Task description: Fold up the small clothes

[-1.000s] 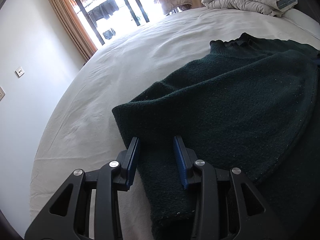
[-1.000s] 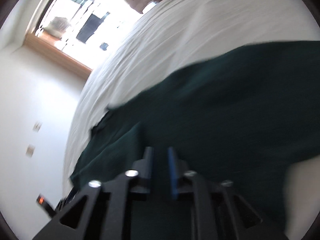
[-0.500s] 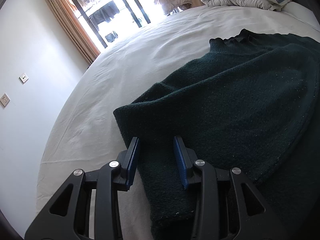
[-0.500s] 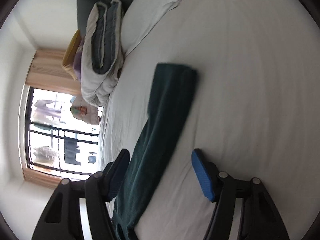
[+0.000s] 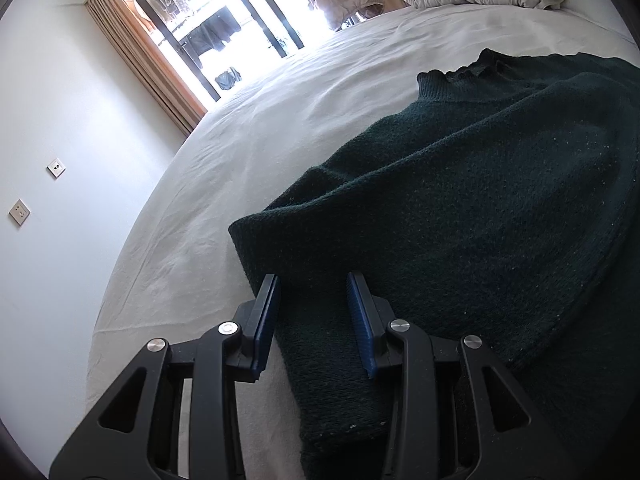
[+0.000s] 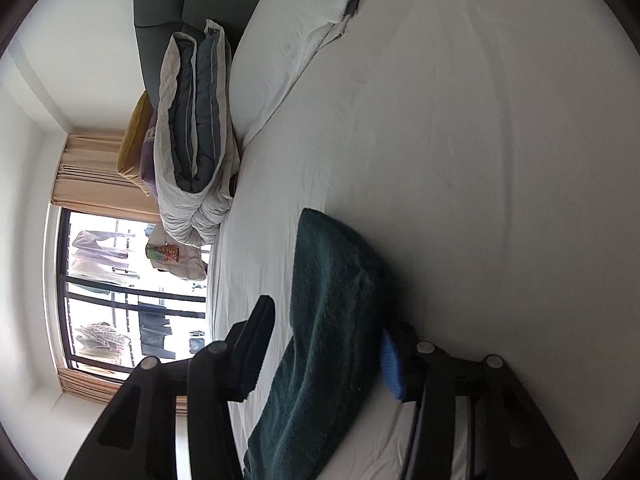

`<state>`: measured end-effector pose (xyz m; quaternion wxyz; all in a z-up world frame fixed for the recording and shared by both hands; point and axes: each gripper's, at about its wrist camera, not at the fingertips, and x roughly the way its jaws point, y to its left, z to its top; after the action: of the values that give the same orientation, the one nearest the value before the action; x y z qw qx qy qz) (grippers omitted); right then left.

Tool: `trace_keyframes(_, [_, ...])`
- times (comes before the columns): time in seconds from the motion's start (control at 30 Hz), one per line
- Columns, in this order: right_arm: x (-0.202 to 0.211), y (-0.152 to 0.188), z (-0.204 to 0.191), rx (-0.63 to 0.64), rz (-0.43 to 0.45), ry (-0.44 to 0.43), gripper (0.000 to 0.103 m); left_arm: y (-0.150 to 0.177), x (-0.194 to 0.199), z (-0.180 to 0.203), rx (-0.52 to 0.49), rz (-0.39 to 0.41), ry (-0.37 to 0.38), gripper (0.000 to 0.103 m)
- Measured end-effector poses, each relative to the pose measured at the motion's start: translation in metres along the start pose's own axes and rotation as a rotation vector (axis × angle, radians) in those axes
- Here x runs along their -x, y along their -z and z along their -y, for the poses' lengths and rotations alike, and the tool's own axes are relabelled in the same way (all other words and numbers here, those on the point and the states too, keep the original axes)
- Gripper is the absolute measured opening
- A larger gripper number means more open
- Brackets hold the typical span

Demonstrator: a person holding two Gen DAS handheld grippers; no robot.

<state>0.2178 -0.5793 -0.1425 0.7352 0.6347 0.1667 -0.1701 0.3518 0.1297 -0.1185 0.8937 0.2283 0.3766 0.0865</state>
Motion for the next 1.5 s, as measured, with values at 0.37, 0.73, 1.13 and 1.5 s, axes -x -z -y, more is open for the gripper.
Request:
trace_keyframes(0.37, [-0.001, 0.038, -0.058, 0.246, -0.025, 0.087, 0.014, -0.002, 0.004, -0.003, 0.014, 0.002, 0.009, 0.034])
trace_keyframes(0.73, [-0.012, 0.266, -0.219, 0.957, -0.195, 0.007, 0.009, -0.022, 0.058, -0.058, 0.322, 0.083, 0.209, 0.058])
trace_keyframes(1.13, [-0.007, 0.537, -0.207, 1.574, -0.263, -0.046, 0.009, -0.063, 0.025, -0.038, 0.792, -0.129, 1.060, 0.077])
trace_keyframes(1.5, [0.005, 0.585, -0.184, 1.848, -0.153, -0.029, 0.009, -0.093, 0.004, 0.003, 0.765, -0.245, 1.169, 0.077])
